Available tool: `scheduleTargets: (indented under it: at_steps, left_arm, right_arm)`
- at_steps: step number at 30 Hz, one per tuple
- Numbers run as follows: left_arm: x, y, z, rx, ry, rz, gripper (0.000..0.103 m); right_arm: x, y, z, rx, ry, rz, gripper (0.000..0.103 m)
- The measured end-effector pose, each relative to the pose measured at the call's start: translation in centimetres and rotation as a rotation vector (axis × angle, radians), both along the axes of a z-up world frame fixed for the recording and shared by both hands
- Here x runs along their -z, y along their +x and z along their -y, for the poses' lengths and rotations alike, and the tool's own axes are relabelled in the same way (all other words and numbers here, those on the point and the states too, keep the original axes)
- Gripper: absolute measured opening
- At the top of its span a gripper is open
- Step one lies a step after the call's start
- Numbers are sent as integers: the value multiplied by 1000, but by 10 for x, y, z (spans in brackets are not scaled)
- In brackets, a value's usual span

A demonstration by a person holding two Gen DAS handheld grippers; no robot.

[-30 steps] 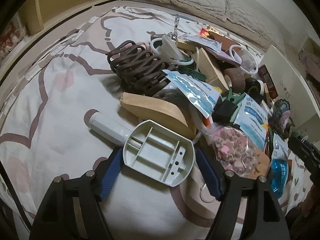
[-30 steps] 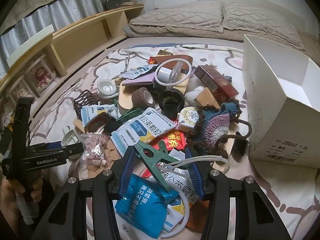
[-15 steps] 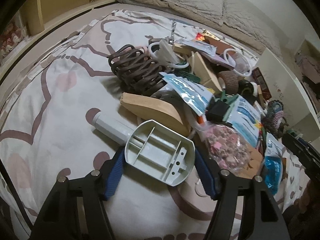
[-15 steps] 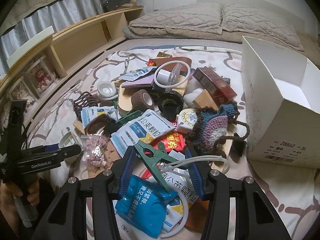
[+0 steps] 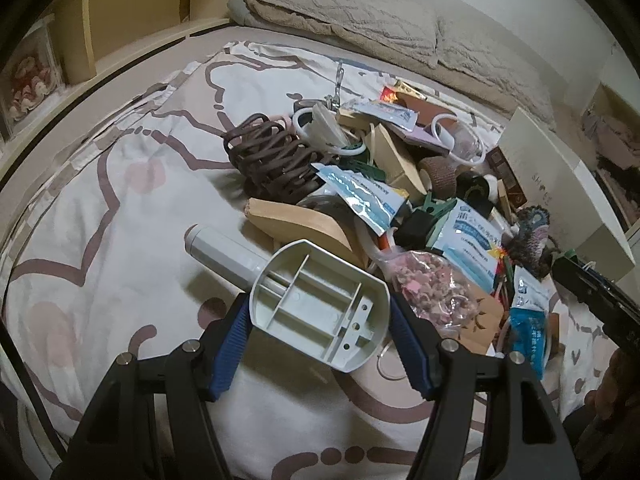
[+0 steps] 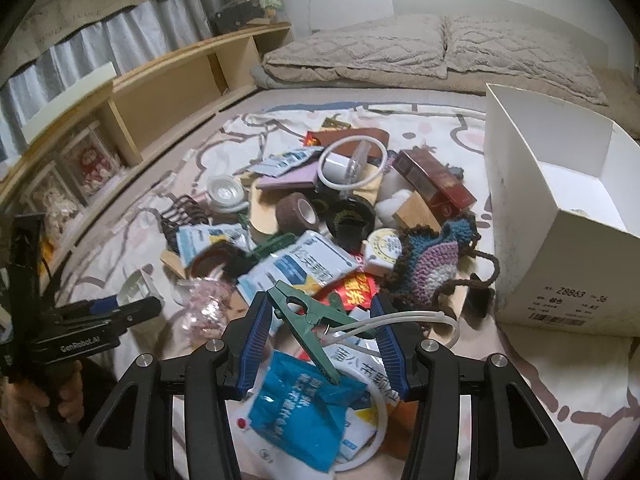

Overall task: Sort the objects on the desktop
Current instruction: 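Lift the green clothespin with the right tool toward the white box while the left tool lifts the grey holder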

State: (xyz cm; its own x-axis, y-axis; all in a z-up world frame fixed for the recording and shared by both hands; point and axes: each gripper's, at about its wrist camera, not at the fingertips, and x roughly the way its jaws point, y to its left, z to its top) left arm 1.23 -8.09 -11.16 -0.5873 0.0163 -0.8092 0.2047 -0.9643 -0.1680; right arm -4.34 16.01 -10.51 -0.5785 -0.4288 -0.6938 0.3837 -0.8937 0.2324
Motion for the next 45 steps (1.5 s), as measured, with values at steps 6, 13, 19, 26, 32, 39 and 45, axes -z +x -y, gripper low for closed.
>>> scheduleTargets:
  at_steps: [6,13,19,26,32,39,45]
  left_arm:
    - [-13,4,1,-11,-19,-41,67]
    - [-35,4,-2,-9,-45,-95,67]
    - [-63,0,-11,6,-54,-162,67]
    - [-95,-14,-34,46,-48,-235,67]
    - [-118,-30,-57,86,-44,-293,67]
    - [-137,-52,-88,140,-45,-344,67]
    - [-142,-67,-119,196,-51,-356,67]
  right_arm:
    - [-20,7,2,-4,-31,-53,52]
    - [-49,7,-2,15,-56,-127,52]
    - [-76,5,-11,34,-80,-200,52]
    - [-114,-7,-29,104,-69,-306,52]
    - [-143,-23,-45,167,-79,-386,52]
    - [-171,-44,-63,256,-36,-435,52]
    - [-172,-52,-98,367,-45,-452,52]
